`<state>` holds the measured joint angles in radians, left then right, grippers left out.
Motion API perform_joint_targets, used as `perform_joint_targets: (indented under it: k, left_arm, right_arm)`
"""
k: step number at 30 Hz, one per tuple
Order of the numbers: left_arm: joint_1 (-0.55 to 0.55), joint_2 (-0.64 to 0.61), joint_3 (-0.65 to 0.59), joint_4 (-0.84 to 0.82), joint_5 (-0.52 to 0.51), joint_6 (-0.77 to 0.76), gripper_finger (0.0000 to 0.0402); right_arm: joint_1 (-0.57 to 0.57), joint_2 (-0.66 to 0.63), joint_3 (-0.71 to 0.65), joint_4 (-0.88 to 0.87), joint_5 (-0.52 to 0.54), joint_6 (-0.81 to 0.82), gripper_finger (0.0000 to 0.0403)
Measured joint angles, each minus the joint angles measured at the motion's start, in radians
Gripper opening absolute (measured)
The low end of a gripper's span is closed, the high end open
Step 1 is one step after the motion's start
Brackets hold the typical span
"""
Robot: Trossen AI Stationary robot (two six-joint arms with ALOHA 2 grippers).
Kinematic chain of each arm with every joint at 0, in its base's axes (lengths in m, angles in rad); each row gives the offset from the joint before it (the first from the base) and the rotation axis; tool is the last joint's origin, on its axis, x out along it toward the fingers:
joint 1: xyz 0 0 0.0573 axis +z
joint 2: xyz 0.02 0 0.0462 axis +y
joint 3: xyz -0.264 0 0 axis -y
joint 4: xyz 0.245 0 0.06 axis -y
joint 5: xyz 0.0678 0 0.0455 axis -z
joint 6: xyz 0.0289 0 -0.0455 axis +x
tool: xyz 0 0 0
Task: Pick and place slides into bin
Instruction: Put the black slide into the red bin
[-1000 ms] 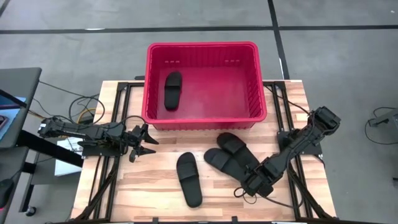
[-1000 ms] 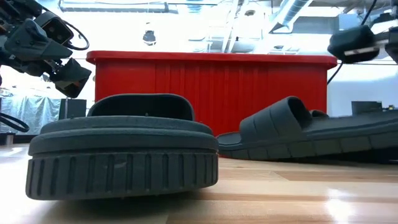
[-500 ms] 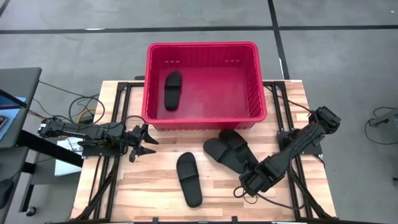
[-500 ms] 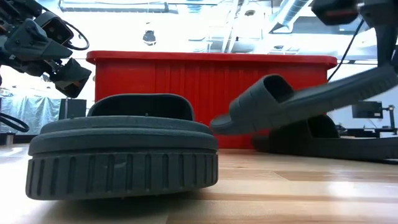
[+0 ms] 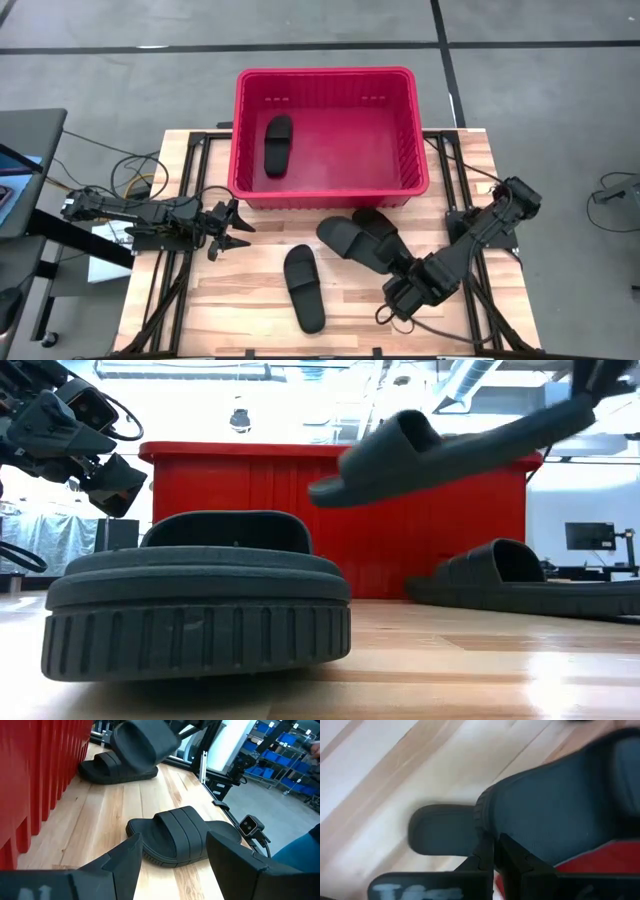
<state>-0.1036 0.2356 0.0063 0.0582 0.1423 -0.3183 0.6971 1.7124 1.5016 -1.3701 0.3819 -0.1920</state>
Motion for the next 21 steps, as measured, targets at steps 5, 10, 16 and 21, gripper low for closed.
perform_joint_targets:
  k: [5,10,16,21]
  left_arm:
    - [0.000,0.000,0.000,0.000,0.000,0.000,0.0211]
    - [0.000,0.000,0.000,0.000,0.000,0.000,0.0210]
    - [0.000,0.000,0.000,0.000,0.000,0.000,0.0210]
    - [0.000,0.000,0.000,0.000,0.000,0.000,0.0210]
  right_arm:
    - [0.000,0.060,0.107,-0.108,0.026,-0.104,0.0000]
    - [0.000,0.076,0.158,-0.202,0.095,-0.156,0.0000]
    - [-0.040,0.073,0.213,-0.202,0.170,-0.176,0.0000]
    - [-0.091,0.073,0.290,-0.202,0.255,-0.185,0.0000]
